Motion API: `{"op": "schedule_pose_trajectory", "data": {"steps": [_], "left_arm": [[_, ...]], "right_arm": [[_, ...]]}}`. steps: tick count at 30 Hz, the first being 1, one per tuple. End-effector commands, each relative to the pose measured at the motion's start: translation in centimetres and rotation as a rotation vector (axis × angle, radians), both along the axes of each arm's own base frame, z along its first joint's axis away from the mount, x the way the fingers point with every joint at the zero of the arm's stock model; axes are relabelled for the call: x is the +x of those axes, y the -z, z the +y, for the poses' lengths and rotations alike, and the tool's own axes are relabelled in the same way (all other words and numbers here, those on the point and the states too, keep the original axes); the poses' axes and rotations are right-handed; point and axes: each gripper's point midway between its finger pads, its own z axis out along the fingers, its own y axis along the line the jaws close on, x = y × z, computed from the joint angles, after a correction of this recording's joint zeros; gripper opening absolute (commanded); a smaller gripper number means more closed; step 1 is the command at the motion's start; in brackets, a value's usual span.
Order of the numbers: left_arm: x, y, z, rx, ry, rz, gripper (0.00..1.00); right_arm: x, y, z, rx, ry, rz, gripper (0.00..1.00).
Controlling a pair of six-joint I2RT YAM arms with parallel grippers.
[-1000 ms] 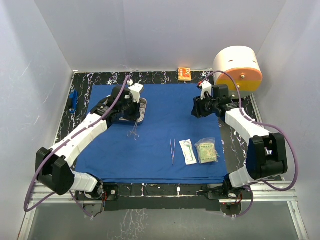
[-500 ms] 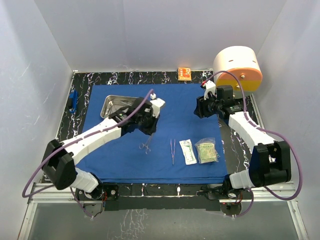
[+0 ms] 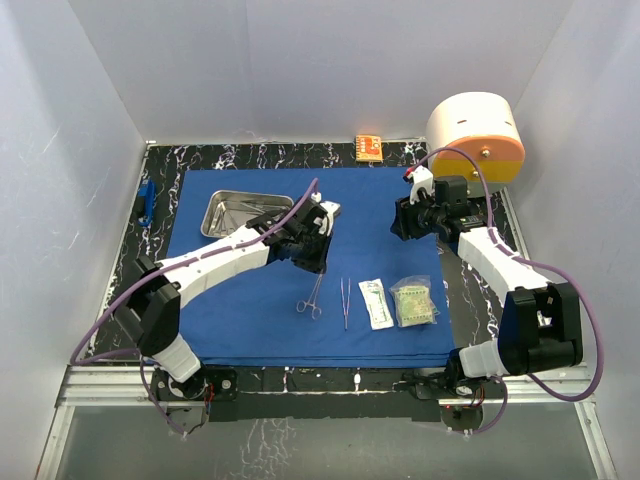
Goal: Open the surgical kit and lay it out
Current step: Place the medical item in the surgical kit.
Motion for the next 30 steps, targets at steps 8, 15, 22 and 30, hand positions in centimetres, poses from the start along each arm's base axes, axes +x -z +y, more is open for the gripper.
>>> {"op": "schedule_pose_trajectory", "data": {"steps": [8,15,22,30], "left_arm": [[-1.6,1.1,1.6,0.037,-0.165,0.175,0.00],[-1.1,2.2,5.1,0.098,-0.228,0.198,0.00],[-1.2,3.9,7.0,0.141,-0.277,0.252,0.00],[-0.4,4.7,7.8,0.155,-0.340,0.291,0.00]], "right_arm": [[1.2,-2.4,-0.8,-0.006,0.022,-0.102,0.40],[1.3,-2.2,-1.0,-0.006,0.026,-0.094,0.40],[1.5,-1.9,-0.7,0.005,0.016,-0.079,0.40],[1.4,-1.5,-0.5,0.013,0.010,-0.067,0.40]]}}
